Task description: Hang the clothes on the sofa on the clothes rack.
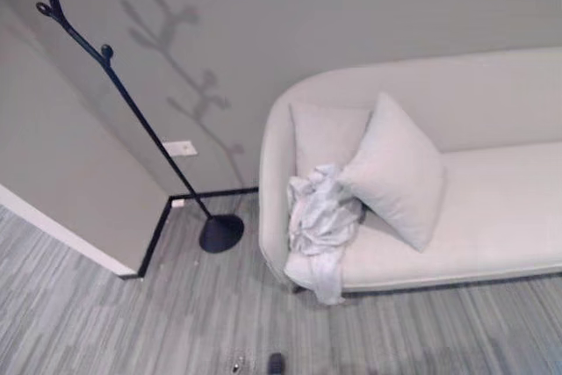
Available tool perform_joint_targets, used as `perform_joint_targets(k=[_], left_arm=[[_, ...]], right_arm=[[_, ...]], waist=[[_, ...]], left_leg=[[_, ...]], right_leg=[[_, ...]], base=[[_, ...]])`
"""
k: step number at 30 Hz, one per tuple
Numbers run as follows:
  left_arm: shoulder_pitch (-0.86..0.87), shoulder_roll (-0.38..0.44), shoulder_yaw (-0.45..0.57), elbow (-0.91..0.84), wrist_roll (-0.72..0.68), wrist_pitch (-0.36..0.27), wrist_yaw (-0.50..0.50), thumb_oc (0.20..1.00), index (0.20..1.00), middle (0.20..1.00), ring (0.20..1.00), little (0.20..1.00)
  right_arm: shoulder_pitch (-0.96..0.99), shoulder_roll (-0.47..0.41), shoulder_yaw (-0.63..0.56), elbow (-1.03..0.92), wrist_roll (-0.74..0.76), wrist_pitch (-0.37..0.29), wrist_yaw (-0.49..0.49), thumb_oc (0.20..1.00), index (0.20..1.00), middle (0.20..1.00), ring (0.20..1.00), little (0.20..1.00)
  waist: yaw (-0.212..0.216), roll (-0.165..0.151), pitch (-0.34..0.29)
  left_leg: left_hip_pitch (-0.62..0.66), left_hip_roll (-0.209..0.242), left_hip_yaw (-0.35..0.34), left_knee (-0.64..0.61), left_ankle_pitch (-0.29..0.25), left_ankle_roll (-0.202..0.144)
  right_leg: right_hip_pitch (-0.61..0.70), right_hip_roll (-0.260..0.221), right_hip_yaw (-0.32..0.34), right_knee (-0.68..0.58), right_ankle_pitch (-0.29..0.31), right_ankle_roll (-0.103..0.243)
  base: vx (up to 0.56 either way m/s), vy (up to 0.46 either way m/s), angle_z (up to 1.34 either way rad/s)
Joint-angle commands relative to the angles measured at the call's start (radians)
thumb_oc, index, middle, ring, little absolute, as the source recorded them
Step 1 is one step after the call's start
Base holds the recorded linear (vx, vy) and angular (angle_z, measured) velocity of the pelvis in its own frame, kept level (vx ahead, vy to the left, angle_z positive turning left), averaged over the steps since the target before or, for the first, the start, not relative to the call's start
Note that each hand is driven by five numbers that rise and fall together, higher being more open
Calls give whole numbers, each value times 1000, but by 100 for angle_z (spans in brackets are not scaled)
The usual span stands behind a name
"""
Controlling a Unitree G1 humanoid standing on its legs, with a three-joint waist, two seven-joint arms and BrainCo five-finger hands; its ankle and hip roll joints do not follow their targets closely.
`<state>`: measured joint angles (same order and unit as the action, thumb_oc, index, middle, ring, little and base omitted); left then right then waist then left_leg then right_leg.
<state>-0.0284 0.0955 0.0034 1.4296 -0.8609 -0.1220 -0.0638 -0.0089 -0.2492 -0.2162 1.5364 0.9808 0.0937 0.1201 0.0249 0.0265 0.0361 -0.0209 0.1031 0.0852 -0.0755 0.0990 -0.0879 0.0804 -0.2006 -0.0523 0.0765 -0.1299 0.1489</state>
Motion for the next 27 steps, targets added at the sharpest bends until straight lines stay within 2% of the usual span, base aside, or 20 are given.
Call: perform_joint_targets(k=[1,2,3,4,5,6,7,8,9,10,12,13,14,16,24,25,27], left_arm=[[-49,36,-14,-11,130,-13,-6,1000,1000,1000,1000,1000],[-49,36,-14,-11,131,-13,-6,1000,1000,1000,1000,1000],[-51,40,-18,-11,139,-10,-5,1000,1000,1000,1000,1000],[-52,45,-19,-10,147,-6,-4,1000,1000,1000,1000,1000],[-51,58,-12,-6,140,-4,-1,1000,1000,1000,1000,1000],[-51,58,-11,-6,140,-4,-1,1000,1000,1000,1000,1000],[-44,68,-3,0,157,-4,-4,1000,1000,1000,1000,1000],[-44,68,-2,0,157,-4,-4,1000,1000,1000,1000,1000],[-32,77,7,7,175,-2,-15,1000,1000,1000,1000,1000],[-30,80,13,10,177,3,-21,1000,1000,1000,1000,1000],[-30,85,18,14,175,5,-18,1000,1000,1000,1000,1000],[-30,85,19,14,175,5,-18,1000,1000,1000,1000,1000],[-32,80,17,13,181,2,-18,1000,1000,1000,1000,1000],[-27,57,6,7,181,-5,-25,1000,1000,1000,1000,1000],[2,29,5,15,192,-5,-30,1000,1000,1000,1000,1000],[3,28,12,16,183,-7,-25,1000,1000,1000,1000,1000],[-3,26,28,7,144,-8,-18,1000,1000,1000,1000,1000]], right_arm=[[-71,37,15,43,-14,-1,12,1000,1000,1000,1000,1000],[-71,37,15,43,-14,-1,12,1000,1000,1000,1000,1000],[-75,39,22,35,-25,-3,11,1000,1000,1000,1000,1000],[-78,42,28,27,-30,-3,14,1000,1000,1000,1000,1000],[-83,51,42,8,-31,-7,13,1000,1000,1000,1000,1000],[-83,52,42,7,-31,-7,12,1000,1000,1000,1000,1000],[-79,61,64,-6,-45,-10,22,1000,1000,1000,1000,1000],[-79,61,64,-6,-45,-10,22,1000,1000,1000,1000,1000],[-67,63,74,-5,-46,-8,25,1000,1000,1000,1000,1000],[-66,62,79,-7,-51,-9,26,1000,1000,1000,1000,1000],[-68,56,84,-4,-53,-14,22,1000,1000,1000,1000,1000],[-69,56,84,-4,-53,-14,22,1000,1000,1000,1000,1000],[-67,55,91,1,-47,-15,22,1000,1000,1000,1000,1000],[-59,51,92,13,-39,-17,21,1000,1000,1000,1000,1000],[-53,52,132,-29,-83,-48,13,1000,1000,1000,1000,1000],[-56,52,139,-43,-91,-58,9,1000,1000,1000,1000,1000],[-64,50,153,-68,-112,-79,-5,1000,1000,1000,1000,1000]], waist=[[-9,-70,-4],[-7,-73,-5],[-8,-70,0],[-8,-65,6],[-2,-52,21],[-4,-53,23],[-13,-45,29],[-13,-45,30],[-34,-34,27],[-39,-30,30],[-52,-27,43],[-51,-27,42],[-65,-33,52],[-79,-46,47],[-74,-57,13],[-70,-61,11],[-66,-73,17]], left_leg=[[-115,-21,-29,116,-77,34],[-116,-23,-26,118,-78,36],[-109,-44,-20,121,-95,55],[-98,-58,-11,122,-108,71],[-74,-75,8,120,-128,96],[-72,-76,7,119,-128,96],[-21,-88,27,95,-143,106],[-18,-87,27,94,-143,106],[21,-86,34,52,-135,105],[40,-85,40,31,-131,102],[77,-93,49,-4,-126,100],[74,-92,50,-5,-123,100],[104,-103,50,-12,-135,101],[125,-124,41,-12,-143,106],[165,-120,41,-12,-171,89],[170,-118,40,0,-177,86],[141,-115,39,103,-210,76]], right_leg=[[46,-172,-9,-8,313,27],[41,-175,-5,-3,312,29],[21,-192,-8,42,350,22],[4,-210,-28,83,388,13],[-29,-250,-86,154,425,-3],[-27,-251,-88,155,423,-2],[-48,-220,-134,162,376,-13],[-46,-219,-135,163,374,-13],[-81,-104,-130,128,236,-37],[-103,-55,-130,108,198,-38],[-146,23,-136,60,177,-36],[-148,24,-136,57,181,-37],[-168,77,-127,14,185,-34],[-164,134,-76,-34,200,-39],[-84,160,-54,-100,191,-60],[-71,161,-54,-111,193,-61],[-45,165,-51,-134,187,-70]], base=[[121,270,-11],[111,273,1],[102,256,13],[183,483,12],[131,353,8],[184,411,-1],[105,174,-10],[209,281,-30],[142,125,-49],[175,148,-75],[83,54,-63],[101,40,-31],[132,16,-12],[193,-22,10],[116,-71,3],[137,-106,-3],[79,-126,2]])
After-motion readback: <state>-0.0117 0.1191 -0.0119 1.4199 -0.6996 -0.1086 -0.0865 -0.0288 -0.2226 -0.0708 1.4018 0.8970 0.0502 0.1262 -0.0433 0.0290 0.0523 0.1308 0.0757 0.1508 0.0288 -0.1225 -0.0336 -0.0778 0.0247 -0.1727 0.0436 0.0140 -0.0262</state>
